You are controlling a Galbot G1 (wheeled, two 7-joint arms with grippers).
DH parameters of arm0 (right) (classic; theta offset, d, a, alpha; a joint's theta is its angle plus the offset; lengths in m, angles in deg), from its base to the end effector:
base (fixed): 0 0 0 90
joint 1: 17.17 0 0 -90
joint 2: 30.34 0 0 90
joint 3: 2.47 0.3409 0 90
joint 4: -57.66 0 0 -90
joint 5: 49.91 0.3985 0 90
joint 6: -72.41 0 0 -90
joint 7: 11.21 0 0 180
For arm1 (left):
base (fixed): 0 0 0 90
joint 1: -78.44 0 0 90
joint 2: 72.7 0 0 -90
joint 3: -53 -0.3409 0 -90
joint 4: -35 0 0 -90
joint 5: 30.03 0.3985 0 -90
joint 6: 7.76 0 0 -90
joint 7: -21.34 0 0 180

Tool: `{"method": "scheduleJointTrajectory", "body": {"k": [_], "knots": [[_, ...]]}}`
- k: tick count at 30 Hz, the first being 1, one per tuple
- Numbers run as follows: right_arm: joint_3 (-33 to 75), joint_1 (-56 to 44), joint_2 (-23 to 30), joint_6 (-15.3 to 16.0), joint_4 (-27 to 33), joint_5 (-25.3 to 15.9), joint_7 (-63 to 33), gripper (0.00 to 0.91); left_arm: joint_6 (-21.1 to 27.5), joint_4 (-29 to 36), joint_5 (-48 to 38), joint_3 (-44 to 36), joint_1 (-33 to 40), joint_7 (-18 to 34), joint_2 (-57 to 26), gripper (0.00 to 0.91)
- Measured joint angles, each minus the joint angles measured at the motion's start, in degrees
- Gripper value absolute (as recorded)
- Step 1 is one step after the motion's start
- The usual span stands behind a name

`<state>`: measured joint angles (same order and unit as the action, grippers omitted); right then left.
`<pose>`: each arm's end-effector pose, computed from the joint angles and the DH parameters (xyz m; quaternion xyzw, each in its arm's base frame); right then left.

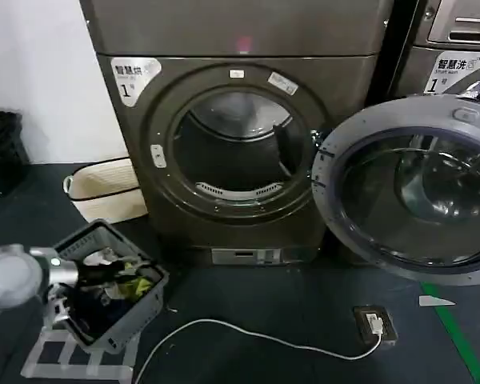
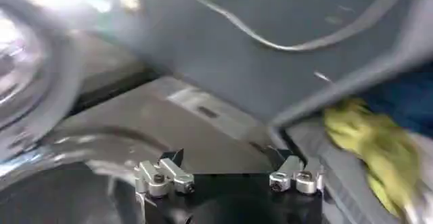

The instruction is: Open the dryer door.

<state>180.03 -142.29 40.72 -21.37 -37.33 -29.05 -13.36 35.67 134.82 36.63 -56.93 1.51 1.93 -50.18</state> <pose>-0.1067 -0.4745 -0.1217 0.6373 0.7278 -0.2398 0.0816 0.4112 0.2009 -0.1388 0.4693 0.2263 0.8438 0.1286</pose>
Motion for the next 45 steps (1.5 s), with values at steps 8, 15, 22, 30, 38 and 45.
{"method": "scheduleJointTrajectory", "body": {"k": [8, 15, 22, 30, 38, 45], "knots": [[-2.5, 0.3, -0.8, 0.2, 0.3, 0.5, 0.0, 0.907, -0.8, -2.1, 18.7, -0.9, 1.7, 2.1, -1.9, 0.907], [-3.2, 0.5, -0.1, -0.1, 0.0, 0.5, 0.0, 0.907, -0.7, -4.2, 25.0, -1.1, 3.2, 2.8, -1.0, 0.907], [-3.3, 0.2, 1.3, -0.7, -0.8, 1.0, 0.7, 0.907, -0.7, -4.9, 26.3, -2.6, 5.2, 2.8, 0.1, 0.907], [-3.0, -0.2, 2.0, -1.0, -0.3, 1.1, 0.7, 0.907, -0.7, -6.9, 26.9, -5.0, 7.4, 3.0, 1.7, 0.907], [-2.8, -0.5, 2.5, -2.0, 0.6, 1.0, 0.8, 0.907, -0.6, -10.7, 28.7, -10.2, 11.6, 3.9, 4.2, 0.907], [-2.9, -0.5, 3.1, -2.7, 1.3, 0.8, 0.9, 0.907, -0.6, -14.3, 28.8, -15.1, 17.0, 3.8, 6.6, 0.907]]}}
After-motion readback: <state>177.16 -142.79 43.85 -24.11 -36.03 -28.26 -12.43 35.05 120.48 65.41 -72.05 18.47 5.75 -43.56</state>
